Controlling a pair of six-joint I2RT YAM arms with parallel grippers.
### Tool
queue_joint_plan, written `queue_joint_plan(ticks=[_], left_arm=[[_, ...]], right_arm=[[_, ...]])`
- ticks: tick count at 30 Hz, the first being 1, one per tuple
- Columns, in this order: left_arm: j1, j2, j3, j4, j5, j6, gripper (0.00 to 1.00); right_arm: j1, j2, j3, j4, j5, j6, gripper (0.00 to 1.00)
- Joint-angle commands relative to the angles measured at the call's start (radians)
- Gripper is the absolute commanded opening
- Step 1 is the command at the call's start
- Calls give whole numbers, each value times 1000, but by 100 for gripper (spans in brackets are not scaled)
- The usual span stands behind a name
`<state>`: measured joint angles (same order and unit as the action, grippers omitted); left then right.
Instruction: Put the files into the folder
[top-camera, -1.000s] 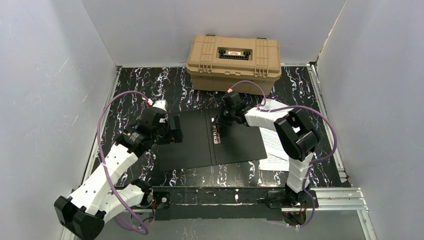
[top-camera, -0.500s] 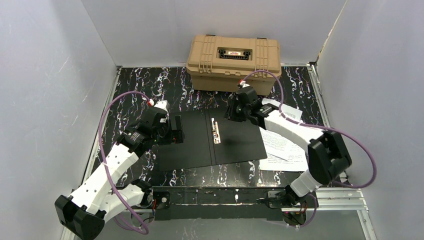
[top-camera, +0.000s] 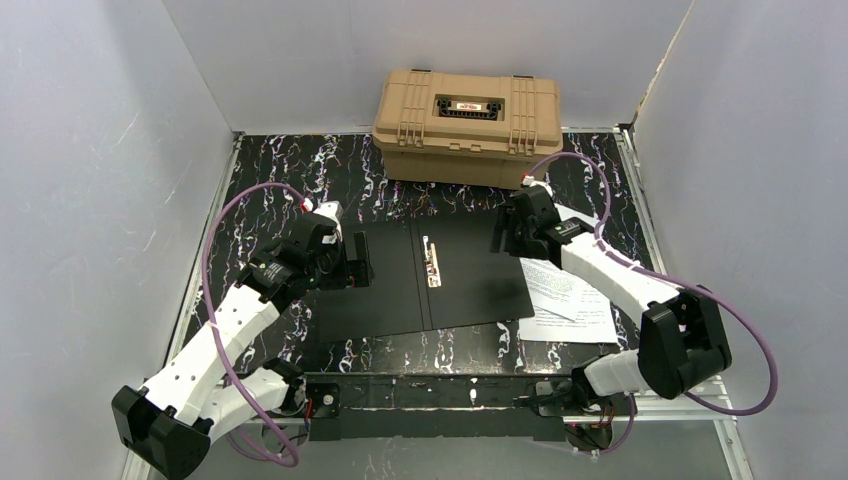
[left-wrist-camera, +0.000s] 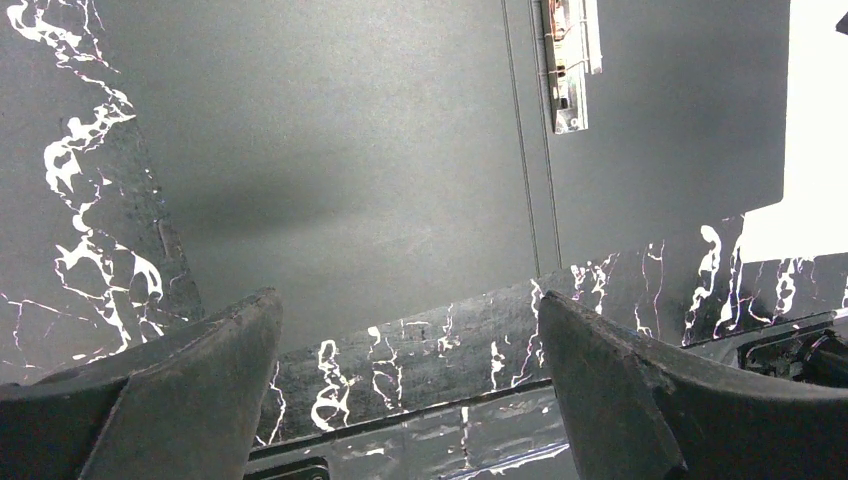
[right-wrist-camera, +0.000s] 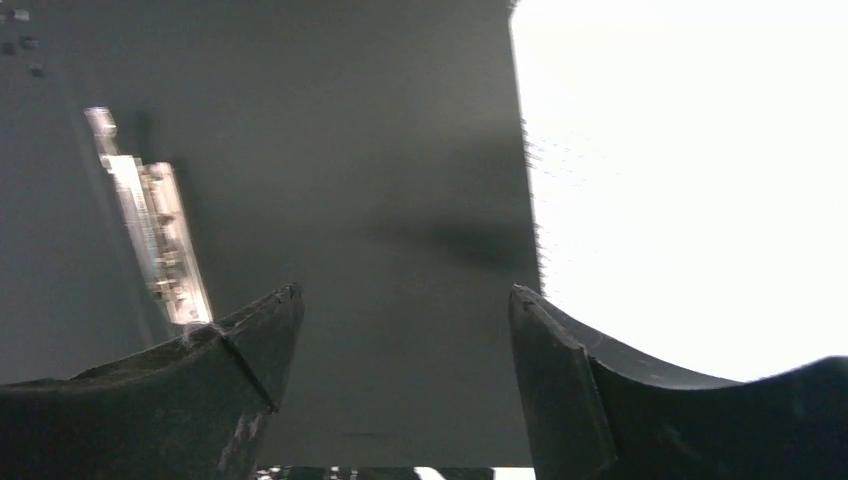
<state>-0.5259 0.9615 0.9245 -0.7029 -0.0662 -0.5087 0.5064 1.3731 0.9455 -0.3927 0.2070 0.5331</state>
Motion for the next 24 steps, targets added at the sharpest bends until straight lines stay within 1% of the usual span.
queue_joint_plan(ticks=[1,3,6,14,24], left_arm=[[0,2,-9,-1,19,8,98],[0,5,-9,0,21,10,98],[0,7,-12,-1,25,10,98],[0,7,-13,-1,29,10,98],[0,9,-15,0,31,6,98]], right_arm=[[-59,-3,-33,1,-7,-45,86],[-84,21,-40,15,-26,-48,89],[-110,63,-47,33,-67,-50,91],[-145,156,-62,97,-147,-42,91],[-148,208,-81,133,-215,-48,91]])
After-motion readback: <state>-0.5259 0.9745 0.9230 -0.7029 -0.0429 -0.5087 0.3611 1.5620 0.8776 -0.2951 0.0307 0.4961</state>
